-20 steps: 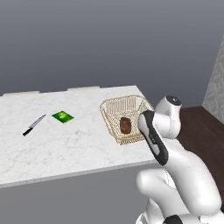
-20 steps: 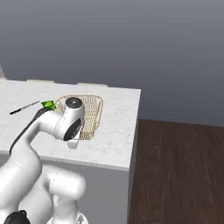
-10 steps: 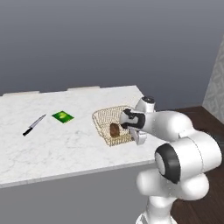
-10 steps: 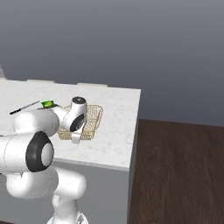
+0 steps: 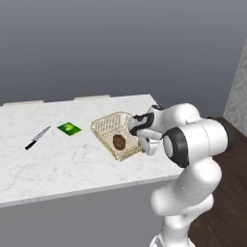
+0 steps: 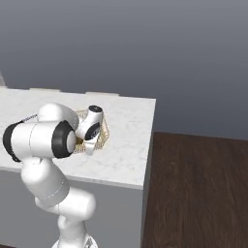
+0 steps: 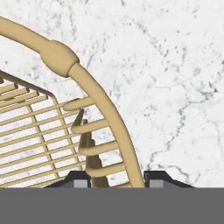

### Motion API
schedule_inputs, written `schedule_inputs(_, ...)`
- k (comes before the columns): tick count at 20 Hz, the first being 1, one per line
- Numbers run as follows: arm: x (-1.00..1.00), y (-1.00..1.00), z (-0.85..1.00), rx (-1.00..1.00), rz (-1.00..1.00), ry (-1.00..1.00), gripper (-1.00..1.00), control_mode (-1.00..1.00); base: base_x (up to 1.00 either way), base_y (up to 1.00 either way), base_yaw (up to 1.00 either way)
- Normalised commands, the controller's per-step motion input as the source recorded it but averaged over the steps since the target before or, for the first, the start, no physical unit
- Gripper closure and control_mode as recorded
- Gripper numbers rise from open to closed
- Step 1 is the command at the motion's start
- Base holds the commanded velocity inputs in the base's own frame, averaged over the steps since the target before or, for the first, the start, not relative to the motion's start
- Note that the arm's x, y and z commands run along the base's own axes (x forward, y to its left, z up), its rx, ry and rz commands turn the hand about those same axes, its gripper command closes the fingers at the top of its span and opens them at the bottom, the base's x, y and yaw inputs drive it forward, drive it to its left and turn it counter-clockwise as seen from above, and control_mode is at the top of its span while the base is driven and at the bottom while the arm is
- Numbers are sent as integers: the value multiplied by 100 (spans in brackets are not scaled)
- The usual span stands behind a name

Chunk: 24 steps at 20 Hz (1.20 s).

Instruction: Open the cabinet, pick up the bread from the cabinet and place it in the basket. Then move the basket to the dining counter.

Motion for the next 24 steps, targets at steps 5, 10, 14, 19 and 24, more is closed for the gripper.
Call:
schedule_inputs(5, -31, -2, -2, 0, 0, -1, -100, -100, 0, 0, 0)
schedule_inputs(10, -19, 0, 30, 0, 3, -8, -100, -100, 0, 0, 0)
schedule_inputs(14, -3, 0, 40, 0, 10, -5, -100, -100, 0, 0, 0)
schedule_inputs(19, -57, -7, 49, 0, 16, -3, -100, -100, 0, 0, 0)
schedule_inputs(24, -100, -8, 72, -6, 53, -19, -100, -100, 0, 0, 0)
